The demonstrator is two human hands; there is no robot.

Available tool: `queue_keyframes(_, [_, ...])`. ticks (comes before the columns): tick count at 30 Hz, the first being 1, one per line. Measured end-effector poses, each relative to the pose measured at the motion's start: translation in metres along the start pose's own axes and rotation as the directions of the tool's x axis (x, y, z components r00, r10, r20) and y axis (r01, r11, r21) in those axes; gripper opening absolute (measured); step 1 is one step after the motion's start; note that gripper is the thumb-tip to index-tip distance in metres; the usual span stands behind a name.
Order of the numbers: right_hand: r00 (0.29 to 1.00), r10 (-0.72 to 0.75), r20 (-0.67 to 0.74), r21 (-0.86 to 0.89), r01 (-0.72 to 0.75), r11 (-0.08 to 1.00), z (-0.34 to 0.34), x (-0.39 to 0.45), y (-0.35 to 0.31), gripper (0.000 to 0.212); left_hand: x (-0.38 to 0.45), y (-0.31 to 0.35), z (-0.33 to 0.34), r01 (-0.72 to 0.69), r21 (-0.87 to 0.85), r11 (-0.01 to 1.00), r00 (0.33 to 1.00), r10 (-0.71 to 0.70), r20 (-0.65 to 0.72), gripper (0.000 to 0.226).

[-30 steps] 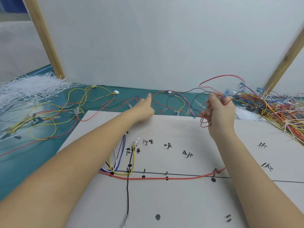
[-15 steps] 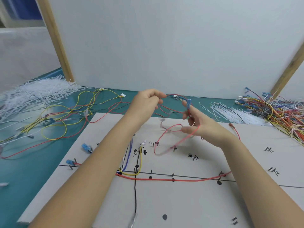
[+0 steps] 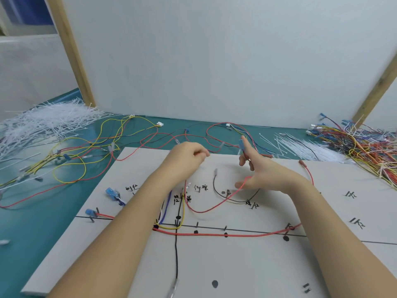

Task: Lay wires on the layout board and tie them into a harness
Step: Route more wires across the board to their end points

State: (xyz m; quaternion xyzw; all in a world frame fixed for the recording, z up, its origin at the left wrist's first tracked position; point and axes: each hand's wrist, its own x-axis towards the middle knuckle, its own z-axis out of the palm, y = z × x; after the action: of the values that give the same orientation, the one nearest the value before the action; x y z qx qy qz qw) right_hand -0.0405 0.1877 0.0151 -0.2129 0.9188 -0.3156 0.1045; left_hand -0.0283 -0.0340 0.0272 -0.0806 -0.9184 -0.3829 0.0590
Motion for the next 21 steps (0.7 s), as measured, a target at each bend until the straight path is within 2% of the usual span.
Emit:
queue_keyframes(2, [0.998,0.035,0.049,-0.004,-0.035,0.999,-0.001,-0.002,0.003,0.126,0.002,-0.002,-0.003,0.037,-0.168,0.985,0.997,-0.048,-0.065,0.03])
queue_keyframes(3, [0.996,0.048,0.072,0.015,-0.049,0.999,-0.002,-0.003,0.004,0.129,0.004,-0.007,-0.005,0.057,-0.204,0.977,0.986,-0.087,-0.14,0.033])
queue_keyframes(4, [0.994,0.057,0.088,0.042,-0.061,0.997,-0.004,-0.004,0.005,0.13,0.006,-0.014,-0.008,0.078,-0.157,0.985,0.966,-0.113,-0.234,0.035])
queue_keyframes(6, [0.993,0.061,0.103,0.084,-0.069,0.994,-0.005,-0.006,0.005,0.129,0.008,-0.031,-0.011,0.169,0.096,0.981,0.934,-0.128,-0.332,0.042])
queue_keyframes(8, [0.992,0.05,0.118,0.092,-0.061,0.994,-0.006,-0.006,0.003,0.123,0.008,-0.041,-0.011,0.22,0.236,0.947,0.956,-0.161,-0.247,0.049])
queue_keyframes(10, [0.992,0.036,0.125,0.049,-0.042,0.998,-0.007,-0.005,0.003,0.114,0.009,-0.043,-0.007,0.205,0.199,0.958,0.976,-0.185,-0.116,0.043])
queue_keyframes(11, [0.992,0.035,0.125,0.033,-0.04,0.999,-0.008,-0.006,0.002,0.113,0.009,-0.042,-0.007,0.187,0.17,0.967,0.98,-0.173,-0.096,0.038])
queue_keyframes(13, [0.988,0.037,0.147,0.072,-0.048,0.996,-0.013,-0.009,0.001,0.115,0.009,-0.038,-0.008,0.134,0.125,0.983,0.981,-0.114,-0.155,0.029])
queue_keyframes(16, [0.974,-0.019,0.226,0.248,-0.038,0.968,-0.022,-0.015,0.005,0.128,0.004,-0.026,-0.011,0.018,0.019,1.0,0.967,-0.013,-0.256,0.026])
queue_keyframes(17, [0.969,-0.03,0.246,0.303,-0.048,0.952,-0.024,-0.017,0.006,0.12,0.002,-0.021,-0.01,-0.015,0.004,1.0,0.96,0.015,-0.278,0.025])
queue_keyframes(18, [0.971,-0.008,0.24,0.361,-0.082,0.929,-0.024,-0.017,0.005,0.1,0.0,-0.016,-0.01,-0.038,0.002,0.999,0.953,0.037,-0.299,0.023])
queue_keyframes(19, [0.977,0.043,0.209,0.442,-0.133,0.887,-0.023,-0.017,0.003,0.079,-0.001,-0.012,-0.009,-0.052,-0.004,0.999,0.948,0.048,-0.315,0.019])
queue_keyframes(21, [0.988,0.135,0.074,0.6,-0.152,0.786,-0.022,-0.011,0.001,0.065,-0.003,-0.005,-0.006,-0.067,-0.043,0.997,0.943,0.049,-0.329,0.013])
